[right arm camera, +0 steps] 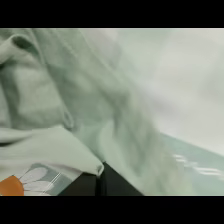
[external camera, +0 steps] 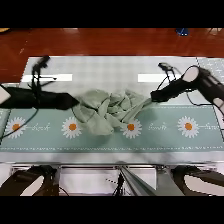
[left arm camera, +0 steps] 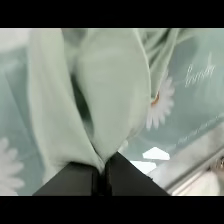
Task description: Fold the shirts.
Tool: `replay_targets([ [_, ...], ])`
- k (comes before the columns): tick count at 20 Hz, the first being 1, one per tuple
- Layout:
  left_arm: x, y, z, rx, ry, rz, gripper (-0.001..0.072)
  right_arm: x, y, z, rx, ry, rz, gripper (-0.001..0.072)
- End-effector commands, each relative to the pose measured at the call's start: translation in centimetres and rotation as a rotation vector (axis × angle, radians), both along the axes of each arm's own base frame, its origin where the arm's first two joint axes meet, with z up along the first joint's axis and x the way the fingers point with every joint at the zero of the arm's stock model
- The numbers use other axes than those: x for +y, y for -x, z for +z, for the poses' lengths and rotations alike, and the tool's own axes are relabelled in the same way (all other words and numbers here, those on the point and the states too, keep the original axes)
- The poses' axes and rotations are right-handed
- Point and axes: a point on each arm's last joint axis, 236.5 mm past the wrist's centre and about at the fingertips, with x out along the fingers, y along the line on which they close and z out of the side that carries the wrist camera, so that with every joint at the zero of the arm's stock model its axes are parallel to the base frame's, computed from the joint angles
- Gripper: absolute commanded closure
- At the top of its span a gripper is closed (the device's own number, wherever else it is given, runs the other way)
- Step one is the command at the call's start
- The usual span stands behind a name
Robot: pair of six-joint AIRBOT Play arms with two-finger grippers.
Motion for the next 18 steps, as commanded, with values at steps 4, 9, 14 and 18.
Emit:
replay_targets([
  [4, 3.9, -4.8, 17.7, -0.423, 0.046, 0.133, 0.0677, -4.8, -1.5, 23.2, -0.614, 0.042, -0.096, 0.0686],
  [9, 6.6, -3.1, 27.6, -0.65, 0.006, 0.182, 0.0677, -6.9, 5.5, 39.6, -1.03, 0.074, -0.171, 0.0686],
  [14, 8.5, -0.3, 23.5, -0.478, -0.155, 0.14, 0.0677, -9.5, 11.7, 44.2, -1.157, 0.137, -0.275, 0.0686],
  [18, 8.3, 2.2, 19.2, -0.272, -0.197, 0.056, 0.0677, -9.5, 13.5, 37.1, -0.847, 0.192, -0.22, 0.0687],
])
